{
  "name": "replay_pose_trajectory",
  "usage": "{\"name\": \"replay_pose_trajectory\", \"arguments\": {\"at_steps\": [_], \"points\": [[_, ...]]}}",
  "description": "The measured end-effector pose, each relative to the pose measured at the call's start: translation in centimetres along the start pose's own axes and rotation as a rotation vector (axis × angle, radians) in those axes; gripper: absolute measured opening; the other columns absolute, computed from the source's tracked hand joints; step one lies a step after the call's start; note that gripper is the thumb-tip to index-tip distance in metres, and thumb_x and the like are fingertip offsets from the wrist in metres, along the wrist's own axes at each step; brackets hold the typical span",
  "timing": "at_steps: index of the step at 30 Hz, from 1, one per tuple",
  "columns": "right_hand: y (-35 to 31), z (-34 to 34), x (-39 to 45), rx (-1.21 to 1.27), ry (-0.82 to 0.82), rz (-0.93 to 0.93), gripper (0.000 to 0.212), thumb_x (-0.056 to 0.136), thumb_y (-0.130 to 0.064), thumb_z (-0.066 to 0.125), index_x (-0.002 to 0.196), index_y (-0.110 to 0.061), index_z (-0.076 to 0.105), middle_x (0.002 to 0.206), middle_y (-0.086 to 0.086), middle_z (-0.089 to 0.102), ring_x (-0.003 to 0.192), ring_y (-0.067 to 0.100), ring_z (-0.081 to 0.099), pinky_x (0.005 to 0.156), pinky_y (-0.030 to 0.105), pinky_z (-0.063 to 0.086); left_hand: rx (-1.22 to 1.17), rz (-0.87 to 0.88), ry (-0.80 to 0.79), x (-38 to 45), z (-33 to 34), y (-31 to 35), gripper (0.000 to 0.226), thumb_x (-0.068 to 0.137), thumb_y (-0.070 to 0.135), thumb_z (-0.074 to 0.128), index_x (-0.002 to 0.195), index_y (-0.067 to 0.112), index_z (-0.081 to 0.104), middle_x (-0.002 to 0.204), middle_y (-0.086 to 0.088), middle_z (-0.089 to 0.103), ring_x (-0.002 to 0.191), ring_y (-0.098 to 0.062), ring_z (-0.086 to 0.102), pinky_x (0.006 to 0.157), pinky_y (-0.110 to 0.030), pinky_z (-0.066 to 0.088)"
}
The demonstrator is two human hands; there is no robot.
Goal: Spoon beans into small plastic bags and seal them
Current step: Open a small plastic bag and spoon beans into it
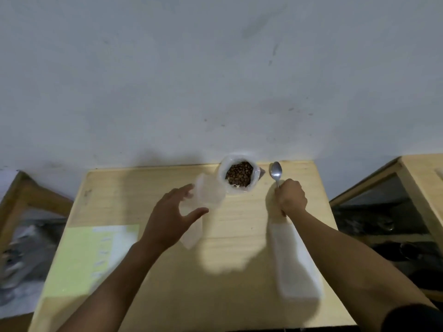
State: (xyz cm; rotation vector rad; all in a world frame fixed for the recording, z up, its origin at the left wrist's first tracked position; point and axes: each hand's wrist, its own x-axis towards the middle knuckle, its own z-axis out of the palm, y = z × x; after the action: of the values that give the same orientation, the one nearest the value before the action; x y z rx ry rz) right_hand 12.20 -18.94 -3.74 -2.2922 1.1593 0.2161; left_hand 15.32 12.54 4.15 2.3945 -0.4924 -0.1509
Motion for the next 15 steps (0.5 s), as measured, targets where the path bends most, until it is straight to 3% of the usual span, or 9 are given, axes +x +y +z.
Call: {"name": "replay_pose_trajectory", "arguments": {"at_steps": [4, 6, 10, 13, 15], "points": [[-1.0, 0.0, 0.6, 0.18, -0.02, 0.15, 0.016, 0.083, -0.021, 0.063, 0.089, -0.007, 0.06, 0.101, 0.014, 0.065, 0.096, 0.037, 0.066, 0.082, 0.044, 0.057, -0.02, -0.041, -0.007, 0.0, 0.0, 0.1, 0.083, 0.065, 0.075, 0.064, 0.132, 0.028, 0.054, 0.112, 0.012, 0.064, 0.102, -0.011, 0.059, 0.091, -0.033, 0.048], [-1.4, -0.1, 0.5, 0.269, 0.029, 0.226, 0.018, 0.084, -0.017, 0.061, 0.094, -0.002, 0.064, 0.102, 0.017, 0.067, 0.098, 0.039, 0.066, 0.08, 0.038, 0.055, -0.019, -0.039, -0.017, 0.1, 0.2, 0.2, 0.082, 0.065, 0.075, 0.058, 0.132, 0.028, 0.053, 0.113, 0.013, 0.064, 0.103, -0.01, 0.059, 0.091, -0.033, 0.048], [0.1, -0.9, 0.2, 0.34, 0.028, 0.14, 0.025, 0.094, -0.021, 0.051, 0.103, -0.002, 0.065, 0.104, 0.019, 0.067, 0.097, 0.039, 0.064, 0.078, 0.038, 0.051, -0.041, -0.056, -0.007, 0.4, 0.3, 0.0, 0.076, 0.068, 0.063, 0.072, 0.132, 0.027, 0.054, 0.112, 0.013, 0.063, 0.104, -0.011, 0.059, 0.092, -0.033, 0.047], [1.5, -2.2, -0.6, 0.556, -0.033, 0.09, 0.015, 0.094, -0.013, 0.05, 0.084, -0.012, 0.062, 0.087, 0.014, 0.064, 0.07, 0.028, 0.059, 0.058, 0.034, 0.049, -0.031, -0.062, -0.03, 0.6, 0.2, -0.5, 0.07, 0.073, 0.054, 0.075, 0.132, 0.025, 0.054, 0.113, 0.01, 0.063, 0.104, -0.013, 0.058, 0.093, -0.034, 0.046], [1.0, -3.6, -1.9, 0.721, -0.037, 0.08, 0.012, 0.093, -0.005, 0.049, 0.09, -0.01, 0.06, 0.077, 0.012, 0.055, 0.056, 0.02, 0.046, 0.05, 0.029, 0.039, -0.026, -0.059, -0.051, 1.0, 0.1, -0.7, 0.069, 0.074, 0.052, 0.075, 0.133, 0.024, 0.053, 0.115, 0.008, 0.063, 0.105, -0.014, 0.058, 0.092, -0.034, 0.046]]}}
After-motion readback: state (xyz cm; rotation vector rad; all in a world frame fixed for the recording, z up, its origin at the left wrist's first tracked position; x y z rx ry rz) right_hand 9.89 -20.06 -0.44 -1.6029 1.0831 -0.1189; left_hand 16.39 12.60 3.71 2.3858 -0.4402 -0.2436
